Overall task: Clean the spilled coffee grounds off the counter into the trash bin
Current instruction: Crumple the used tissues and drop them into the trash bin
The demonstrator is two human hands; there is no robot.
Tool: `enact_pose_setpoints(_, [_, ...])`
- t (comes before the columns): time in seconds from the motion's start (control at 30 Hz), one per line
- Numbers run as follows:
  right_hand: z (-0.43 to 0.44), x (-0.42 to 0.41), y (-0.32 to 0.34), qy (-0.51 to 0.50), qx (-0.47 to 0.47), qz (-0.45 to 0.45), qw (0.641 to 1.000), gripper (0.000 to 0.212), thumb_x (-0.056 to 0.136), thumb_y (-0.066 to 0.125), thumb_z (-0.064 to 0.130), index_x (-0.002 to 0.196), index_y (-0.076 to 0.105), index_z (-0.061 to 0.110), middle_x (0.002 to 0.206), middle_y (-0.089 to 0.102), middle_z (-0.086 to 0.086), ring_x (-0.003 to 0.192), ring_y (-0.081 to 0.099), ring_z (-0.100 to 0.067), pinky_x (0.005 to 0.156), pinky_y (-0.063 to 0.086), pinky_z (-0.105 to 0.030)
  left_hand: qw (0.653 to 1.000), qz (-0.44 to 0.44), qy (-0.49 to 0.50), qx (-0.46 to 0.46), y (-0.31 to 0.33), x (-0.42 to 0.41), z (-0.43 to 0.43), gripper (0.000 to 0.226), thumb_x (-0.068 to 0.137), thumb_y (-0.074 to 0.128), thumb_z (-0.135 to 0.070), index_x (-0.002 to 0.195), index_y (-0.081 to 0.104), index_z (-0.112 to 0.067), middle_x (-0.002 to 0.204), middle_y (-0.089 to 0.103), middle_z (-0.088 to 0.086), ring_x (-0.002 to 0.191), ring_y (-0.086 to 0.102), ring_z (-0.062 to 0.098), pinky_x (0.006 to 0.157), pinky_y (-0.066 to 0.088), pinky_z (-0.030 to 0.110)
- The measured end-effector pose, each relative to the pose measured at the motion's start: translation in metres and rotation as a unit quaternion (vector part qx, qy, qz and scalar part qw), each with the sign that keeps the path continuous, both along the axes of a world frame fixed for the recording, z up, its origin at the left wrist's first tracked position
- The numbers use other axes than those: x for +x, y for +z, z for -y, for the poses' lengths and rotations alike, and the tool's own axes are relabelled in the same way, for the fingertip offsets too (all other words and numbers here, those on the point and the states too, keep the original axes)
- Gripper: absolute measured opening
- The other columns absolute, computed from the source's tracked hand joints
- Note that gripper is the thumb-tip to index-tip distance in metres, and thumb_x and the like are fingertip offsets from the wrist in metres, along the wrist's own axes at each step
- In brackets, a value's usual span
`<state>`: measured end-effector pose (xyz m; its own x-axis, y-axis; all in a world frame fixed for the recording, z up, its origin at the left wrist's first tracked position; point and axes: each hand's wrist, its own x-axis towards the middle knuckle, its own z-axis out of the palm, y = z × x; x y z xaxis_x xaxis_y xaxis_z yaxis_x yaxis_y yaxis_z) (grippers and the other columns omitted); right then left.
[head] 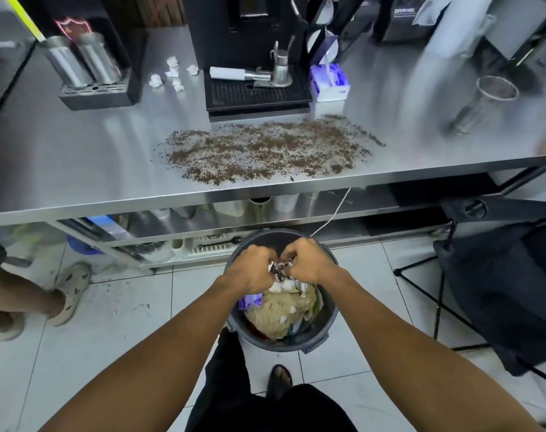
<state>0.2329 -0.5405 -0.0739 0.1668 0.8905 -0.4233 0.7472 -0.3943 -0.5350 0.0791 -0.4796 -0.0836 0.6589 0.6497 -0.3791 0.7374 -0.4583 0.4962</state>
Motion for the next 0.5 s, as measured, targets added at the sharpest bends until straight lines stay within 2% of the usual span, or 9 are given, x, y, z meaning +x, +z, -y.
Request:
enact_pose_setpoints(0.1, [-0.017, -0.002, 0.004, -0.013, 0.027, -0.01, 1.0, 0.021, 0.076, 0.068, 0.01, 0.094, 0.075, 0.017, 0.088, 0.072, 0.005, 0.081, 0.063, -0.008, 0.078, 0.053, -0.024, 0.999, 0.033, 0.028, 0.017, 0.01, -0.01, -0.018, 0.032, 0.074, 0.063, -0.018, 0.104, 0.07, -0.023, 0.093, 0.072, 0.0, 0.088, 0.065, 0.023, 0.077, 0.056, 0.034])
enact_pose_setpoints(0.17, [-0.037, -0.007, 0.014, -0.021, 0.06, -0.042, 0.997, 0.024, 0.081, 0.058, 0.001, 0.099, 0.072, 0.007, 0.081, 0.069, 0.001, 0.074, 0.061, -0.007, 0.068, 0.052, -0.019, 0.996, 0.049, 0.062, 0.047, 0.021, -0.019, -0.041, 0.021, 0.076, 0.056, -0.017, 0.092, 0.069, -0.022, 0.08, 0.07, -0.001, 0.078, 0.064, 0.021, 0.07, 0.055, 0.032])
enact_pose_setpoints(0.2, [-0.05, -0.011, 0.019, -0.02, 0.082, -0.041, 0.996, 0.027, 0.083, 0.053, -0.003, 0.102, 0.07, 0.003, 0.077, 0.067, -0.003, 0.07, 0.058, -0.007, 0.061, 0.047, -0.014, 0.993, 0.06, 0.077, 0.063, 0.026, -0.023, -0.054, 0.02, 0.077, 0.052, -0.018, 0.087, 0.068, -0.021, 0.074, 0.069, -0.002, 0.073, 0.064, 0.02, 0.068, 0.055, 0.033])
enact_pose_setpoints(0.3, [-0.097, -0.025, 0.039, -0.029, 0.119, -0.07, 0.99, 0.029, 0.083, 0.051, -0.005, 0.095, 0.07, 0.014, 0.076, 0.07, -0.003, 0.069, 0.062, -0.01, 0.059, 0.044, -0.008, 0.983, 0.086, 0.124, 0.105, 0.046, -0.036, -0.104, 0.019, 0.079, 0.05, -0.022, 0.083, 0.069, -0.022, 0.07, 0.069, -0.007, 0.065, 0.062, 0.013, 0.063, 0.056, 0.031])
enact_pose_setpoints(0.4, [-0.156, -0.037, 0.062, -0.019, 0.141, -0.102, 0.985, 0.029, 0.084, 0.051, -0.001, 0.092, 0.068, 0.02, 0.078, 0.069, 0.004, 0.072, 0.065, -0.013, 0.06, 0.051, -0.018, 0.97, 0.127, 0.143, 0.153, 0.069, -0.044, -0.163, 0.015, 0.082, 0.055, -0.021, 0.086, 0.07, -0.021, 0.077, 0.071, -0.006, 0.07, 0.061, 0.013, 0.067, 0.053, 0.027])
enact_pose_setpoints(0.5, [-0.229, -0.045, 0.078, 0.003, 0.162, -0.082, 0.983, 0.024, 0.085, 0.056, 0.004, 0.1, 0.07, 0.017, 0.084, 0.072, 0.0, 0.077, 0.067, -0.017, 0.073, 0.059, -0.03, 0.959, 0.142, 0.163, 0.184, 0.079, -0.054, -0.24, 0.009, 0.082, 0.061, -0.014, 0.085, 0.069, -0.017, 0.088, 0.068, -0.003, 0.082, 0.059, 0.017, 0.072, 0.048, 0.025])
